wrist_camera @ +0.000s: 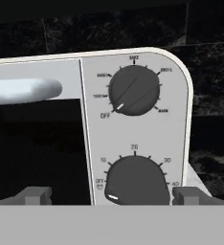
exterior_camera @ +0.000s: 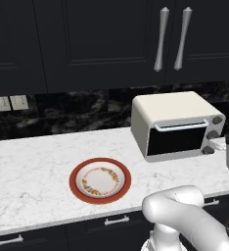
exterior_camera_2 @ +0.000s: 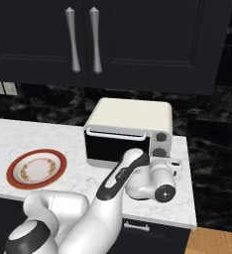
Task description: Pick up the kebab skewer and baguette bread, and place them inside the toaster oven. Close the toaster oven door and start by setting the timer.
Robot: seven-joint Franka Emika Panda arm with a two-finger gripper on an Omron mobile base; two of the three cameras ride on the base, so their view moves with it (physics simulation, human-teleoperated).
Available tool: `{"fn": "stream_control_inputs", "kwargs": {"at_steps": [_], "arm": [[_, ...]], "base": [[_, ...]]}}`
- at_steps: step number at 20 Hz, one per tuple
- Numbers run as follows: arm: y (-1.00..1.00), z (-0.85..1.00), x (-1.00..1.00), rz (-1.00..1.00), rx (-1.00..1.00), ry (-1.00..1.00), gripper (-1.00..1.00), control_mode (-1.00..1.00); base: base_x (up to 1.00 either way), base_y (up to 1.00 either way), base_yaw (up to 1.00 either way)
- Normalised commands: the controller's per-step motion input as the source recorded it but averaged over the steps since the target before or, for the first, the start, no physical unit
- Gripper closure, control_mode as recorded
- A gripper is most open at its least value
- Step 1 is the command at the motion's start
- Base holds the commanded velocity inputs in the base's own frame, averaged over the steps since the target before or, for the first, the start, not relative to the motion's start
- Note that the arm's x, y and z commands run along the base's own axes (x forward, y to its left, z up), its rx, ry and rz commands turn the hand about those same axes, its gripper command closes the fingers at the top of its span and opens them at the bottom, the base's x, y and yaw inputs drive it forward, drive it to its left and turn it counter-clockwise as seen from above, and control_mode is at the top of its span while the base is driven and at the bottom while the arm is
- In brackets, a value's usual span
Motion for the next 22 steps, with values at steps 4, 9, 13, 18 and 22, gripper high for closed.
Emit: {"fn": "stream_control_inputs", "kwargs": {"at_steps": [4,9,13,18,22], "arm": [[-0.29,0.0,0.0,0.02,0.04,0.0,-1.0,-1.0],[-0.07,-0.04,0.03,0.0,0.01,0.0,-1.0,-1.0],[0.0,-0.08,0.0,0.0,0.0,0.0,-1.0,-1.0],[0.02,-0.17,0.0,0.0,0.0,0.0,-1.0,-1.0],[0.0,-0.05,0.0,0.0,0.0,0.0,-1.0,-1.0]], "base": [[0.0,0.0,0.0],[0.0,0.0,0.0],[0.0,0.0,0.0],[0.0,0.0,0.0],[0.0,0.0,0.0]]}}
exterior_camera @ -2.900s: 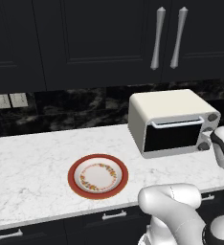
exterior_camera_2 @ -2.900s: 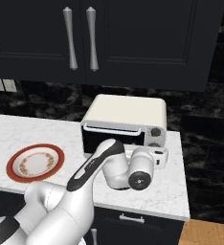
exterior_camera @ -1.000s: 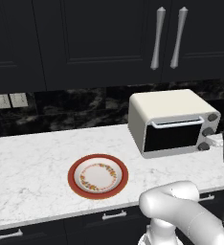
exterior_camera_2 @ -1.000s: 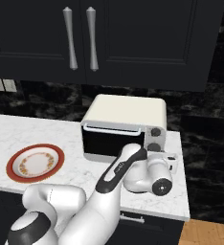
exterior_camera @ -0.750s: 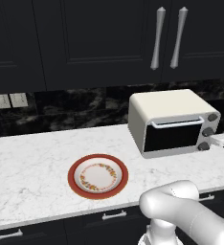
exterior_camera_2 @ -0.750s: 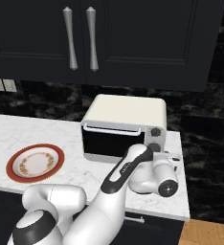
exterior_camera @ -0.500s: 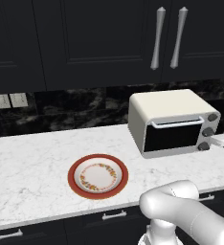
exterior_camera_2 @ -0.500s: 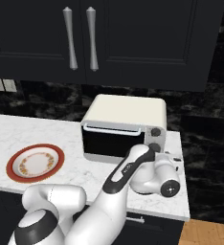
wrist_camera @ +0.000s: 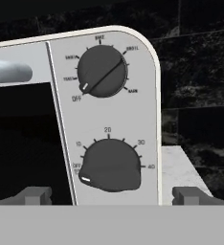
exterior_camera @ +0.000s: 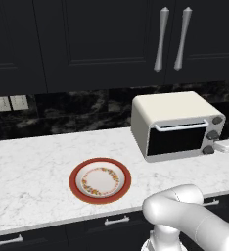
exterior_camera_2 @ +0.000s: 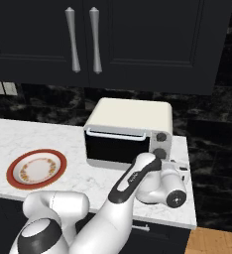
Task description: Pick up the kebab skewer and baguette bread, and place them inside the toaster oven. Close the toaster oven door and start by setting the timer.
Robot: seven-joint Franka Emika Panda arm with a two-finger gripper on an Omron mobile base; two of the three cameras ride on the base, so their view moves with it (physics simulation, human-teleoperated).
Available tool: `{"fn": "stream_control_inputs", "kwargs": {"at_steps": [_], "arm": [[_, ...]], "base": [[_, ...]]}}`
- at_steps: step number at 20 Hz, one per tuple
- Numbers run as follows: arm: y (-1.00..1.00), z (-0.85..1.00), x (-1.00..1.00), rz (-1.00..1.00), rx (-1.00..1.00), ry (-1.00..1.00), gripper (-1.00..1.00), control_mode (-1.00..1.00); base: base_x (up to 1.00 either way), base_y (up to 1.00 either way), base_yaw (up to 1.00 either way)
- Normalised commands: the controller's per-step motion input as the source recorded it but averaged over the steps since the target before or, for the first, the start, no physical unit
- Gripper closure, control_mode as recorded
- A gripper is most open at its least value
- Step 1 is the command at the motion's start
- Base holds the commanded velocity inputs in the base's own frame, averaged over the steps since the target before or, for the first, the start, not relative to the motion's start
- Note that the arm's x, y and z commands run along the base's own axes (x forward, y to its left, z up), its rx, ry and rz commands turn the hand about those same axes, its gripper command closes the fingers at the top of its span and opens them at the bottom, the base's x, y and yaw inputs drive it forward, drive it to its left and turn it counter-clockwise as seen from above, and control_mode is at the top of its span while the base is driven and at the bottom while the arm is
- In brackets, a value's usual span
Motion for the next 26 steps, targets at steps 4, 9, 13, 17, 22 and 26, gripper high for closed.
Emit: {"fn": "stream_control_inputs", "kwargs": {"at_steps": [4,9,13,17,22,26], "arm": [[0.01,0.0,0.11,0.0,0.0,0.0,-1.0,-1.0],[0.07,-0.02,0.26,0.0,0.0,0.0,-1.0,-1.0],[0.04,-0.09,0.02,0.0,0.0,0.0,-1.0,-1.0],[0.0,0.0,0.06,0.0,0.0,0.0,-1.0,-1.0],[0.0,-0.01,0.17,0.0,0.0,0.0,-1.0,-1.0],[0.0,-0.13,0.11,0.0,0.0,0.0,-1.0,-1.0]], "base": [[0.0,0.0,0.0],[0.0,0.0,0.0],[0.0,0.0,0.0],[0.0,0.0,0.0],[0.0,0.0,0.0],[0.0,0.0,0.0]]}}
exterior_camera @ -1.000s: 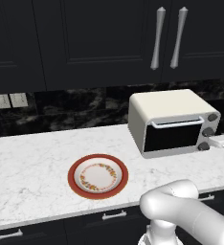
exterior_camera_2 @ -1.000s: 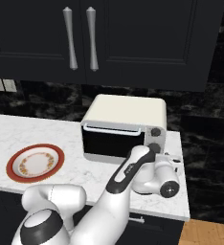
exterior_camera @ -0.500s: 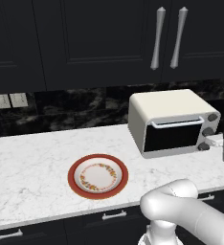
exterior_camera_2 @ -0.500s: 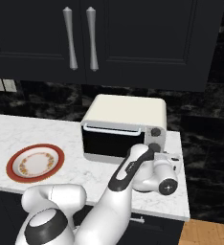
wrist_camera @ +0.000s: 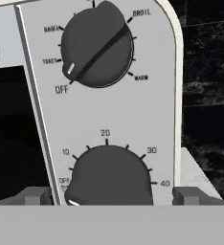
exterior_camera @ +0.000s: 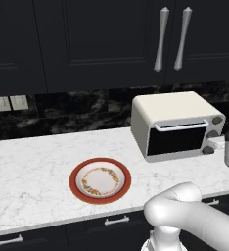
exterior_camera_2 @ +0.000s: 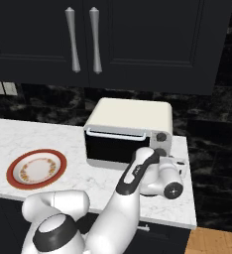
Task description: Pick up the kebab skewer and baguette bread, and place them inside the toaster oven. Close the toaster oven door and start by setting the timer.
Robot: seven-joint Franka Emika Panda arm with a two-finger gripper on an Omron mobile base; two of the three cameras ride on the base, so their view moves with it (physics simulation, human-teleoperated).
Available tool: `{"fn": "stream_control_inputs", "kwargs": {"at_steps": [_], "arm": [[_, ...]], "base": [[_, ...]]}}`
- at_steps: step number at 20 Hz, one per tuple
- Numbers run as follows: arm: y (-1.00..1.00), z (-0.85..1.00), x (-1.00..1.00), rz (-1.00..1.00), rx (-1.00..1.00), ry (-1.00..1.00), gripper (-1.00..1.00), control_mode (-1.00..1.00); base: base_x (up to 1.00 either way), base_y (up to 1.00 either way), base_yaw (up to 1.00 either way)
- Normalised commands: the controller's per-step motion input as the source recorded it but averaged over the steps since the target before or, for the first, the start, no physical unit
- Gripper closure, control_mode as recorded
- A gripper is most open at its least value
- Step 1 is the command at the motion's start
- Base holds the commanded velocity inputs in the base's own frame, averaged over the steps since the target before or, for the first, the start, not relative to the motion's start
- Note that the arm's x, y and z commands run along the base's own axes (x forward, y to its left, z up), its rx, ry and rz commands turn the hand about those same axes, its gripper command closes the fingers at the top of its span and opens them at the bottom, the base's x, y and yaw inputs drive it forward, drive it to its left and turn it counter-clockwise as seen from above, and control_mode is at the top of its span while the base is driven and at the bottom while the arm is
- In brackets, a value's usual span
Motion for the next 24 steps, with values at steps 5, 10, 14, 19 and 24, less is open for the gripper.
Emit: {"fn": "stream_control_inputs", "kwargs": {"at_steps": [5,10,14,19,24], "arm": [[0.0,-0.06,0.09,0.0,0.0,0.0,-1.0,-1.0],[0.01,0.0,0.08,0.0,0.0,0.0,-1.0,-1.0],[0.01,0.0,0.01,0.0,0.0,0.0,-1.0,-1.0],[0.01,0.0,0.0,0.0,0.0,0.0,1.0,-1.0],[0.0,0.0,0.0,0.0,0.0,0.0,1.0,-1.0]], "base": [[0.0,0.0,0.0],[0.0,0.0,0.0],[0.0,0.0,0.0],[0.0,0.0,0.0],[0.0,0.0,0.0]]}}
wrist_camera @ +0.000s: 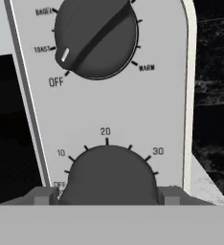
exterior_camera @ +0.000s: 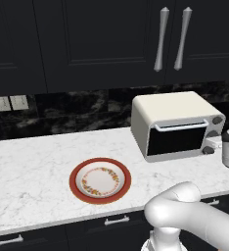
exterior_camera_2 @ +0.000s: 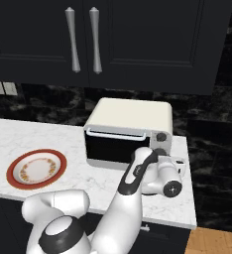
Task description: Pick up the kebab skewer and baguette bread, and place them inside the toaster oven. Close the toaster oven door and start by setting the timer.
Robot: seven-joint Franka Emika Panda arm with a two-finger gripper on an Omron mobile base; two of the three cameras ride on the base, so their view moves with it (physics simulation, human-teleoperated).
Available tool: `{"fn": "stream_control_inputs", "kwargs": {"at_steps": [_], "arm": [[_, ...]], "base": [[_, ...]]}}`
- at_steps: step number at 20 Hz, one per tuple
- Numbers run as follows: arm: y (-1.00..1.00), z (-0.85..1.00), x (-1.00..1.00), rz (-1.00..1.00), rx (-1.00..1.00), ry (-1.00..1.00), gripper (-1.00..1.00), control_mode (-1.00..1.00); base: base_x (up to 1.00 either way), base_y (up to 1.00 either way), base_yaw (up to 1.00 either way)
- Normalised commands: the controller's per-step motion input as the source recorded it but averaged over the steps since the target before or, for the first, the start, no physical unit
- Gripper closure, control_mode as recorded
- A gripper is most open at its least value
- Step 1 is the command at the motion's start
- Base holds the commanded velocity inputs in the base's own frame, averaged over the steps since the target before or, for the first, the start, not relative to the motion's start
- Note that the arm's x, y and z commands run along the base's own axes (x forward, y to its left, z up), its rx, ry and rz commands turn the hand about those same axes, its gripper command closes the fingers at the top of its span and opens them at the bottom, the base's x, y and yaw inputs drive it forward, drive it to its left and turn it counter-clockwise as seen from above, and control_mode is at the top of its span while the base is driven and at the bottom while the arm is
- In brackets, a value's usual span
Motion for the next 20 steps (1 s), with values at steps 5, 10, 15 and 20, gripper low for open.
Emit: {"fn": "stream_control_inputs", "kwargs": {"at_steps": [5,10,15,20], "arm": [[0.0,0.0,0.0,0.0,0.07,0.0,1.0,-1.0],[-0.04,0.0,0.0,0.0,0.18,0.0,1.0,-1.0],[-0.05,0.0,0.0,0.0,0.23,0.0,1.0,-1.0],[-0.01,-0.02,0.0,0.0,0.23,-0.02,1.0,-1.0]], "base": [[0.0,0.0,0.0],[0.0,0.0,0.0],[0.0,0.0,0.0],[0.0,0.0,0.0]]}}
